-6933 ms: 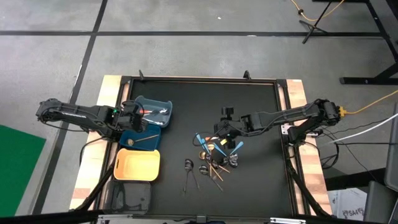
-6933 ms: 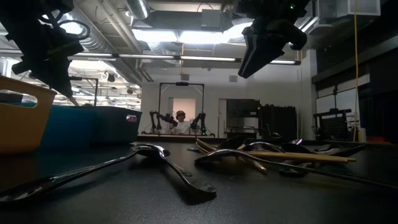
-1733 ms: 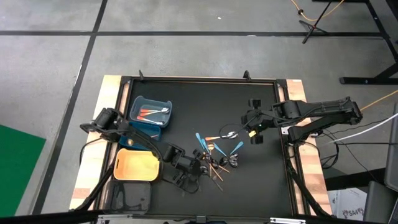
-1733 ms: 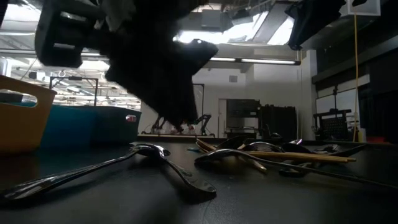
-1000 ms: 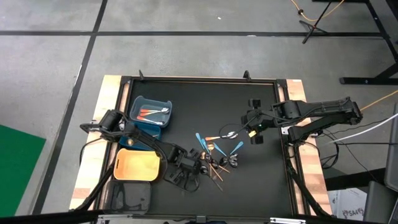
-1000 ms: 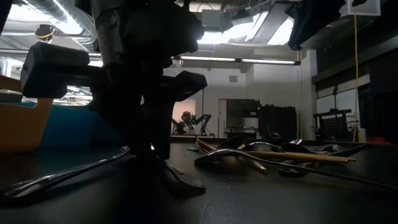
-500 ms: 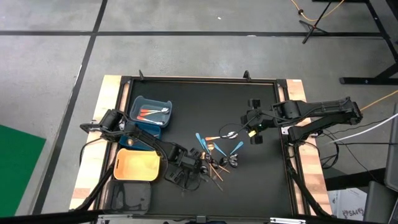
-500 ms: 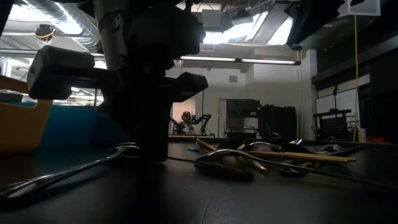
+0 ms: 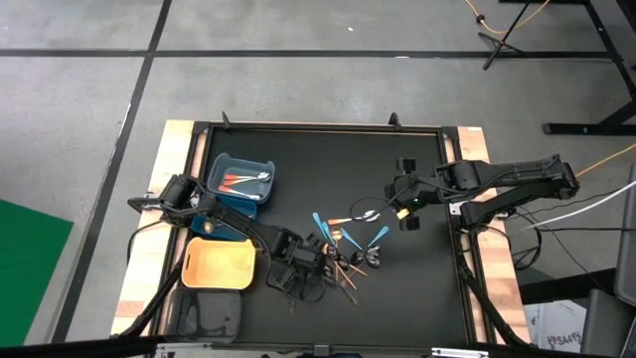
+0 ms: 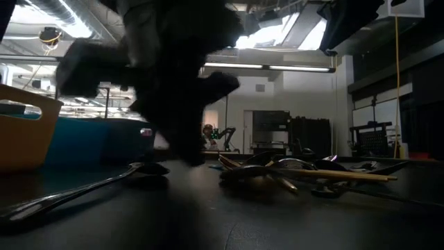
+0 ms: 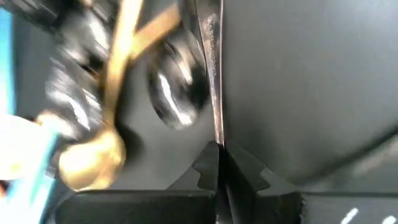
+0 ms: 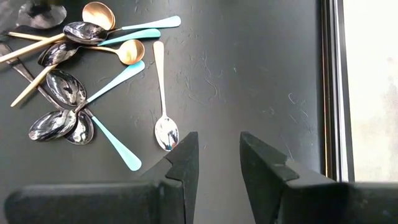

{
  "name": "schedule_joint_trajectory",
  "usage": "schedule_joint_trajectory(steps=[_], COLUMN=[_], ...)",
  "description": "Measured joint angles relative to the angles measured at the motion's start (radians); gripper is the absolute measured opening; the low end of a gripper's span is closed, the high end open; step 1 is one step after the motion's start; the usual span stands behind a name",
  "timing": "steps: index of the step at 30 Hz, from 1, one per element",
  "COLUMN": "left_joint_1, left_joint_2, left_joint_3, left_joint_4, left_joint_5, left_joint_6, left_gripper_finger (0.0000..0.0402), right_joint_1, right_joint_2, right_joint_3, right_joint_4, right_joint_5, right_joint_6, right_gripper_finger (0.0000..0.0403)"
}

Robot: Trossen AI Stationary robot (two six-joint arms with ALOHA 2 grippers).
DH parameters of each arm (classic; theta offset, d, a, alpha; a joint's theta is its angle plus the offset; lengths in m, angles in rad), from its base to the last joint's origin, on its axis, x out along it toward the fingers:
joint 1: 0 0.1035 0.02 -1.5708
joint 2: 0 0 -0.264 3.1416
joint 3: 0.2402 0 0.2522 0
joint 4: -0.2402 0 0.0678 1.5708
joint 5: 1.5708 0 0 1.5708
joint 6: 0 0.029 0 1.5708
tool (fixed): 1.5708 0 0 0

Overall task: Sort silverware by color (type)
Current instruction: Put the black spoon into the orange bin

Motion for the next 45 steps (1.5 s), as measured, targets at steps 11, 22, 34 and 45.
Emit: schedule_joint_trajectory(steps=[11, 22, 34, 45], left_joint_1=[-0.001, -0.032, -0.065, -0.155], left_joint_2=[-0.003, -0.005, -0.006, -0.032], left_joint_3=[0.271, 0.549, 0.644, 0.633], left_joint_4=[-0.256, -0.559, -0.944, -1.096], left_joint_5=[0.004, -0.120, -0.230, -0.256], left_joint_6=[-0.060, -0.143, -0.402, -0.595], left_gripper_finger=[0.0007, 0.0007, 0.0005, 0.0002], right_joint_1=[0.000, 0.000, 0.000, 0.000], right_joint_2=[0.000, 0.000, 0.000, 0.000], right_joint_3=[0.000, 0.000, 0.000, 0.000], right_joint_4=[0.000, 0.000, 0.001, 0.000], right_joint_5=[0.000, 0.000, 0.000, 0.000], right_joint_6=[0.000, 0.000, 0.000, 0.000], right_gripper_finger=[0.0106, 0.0106, 0.0106, 0.0106])
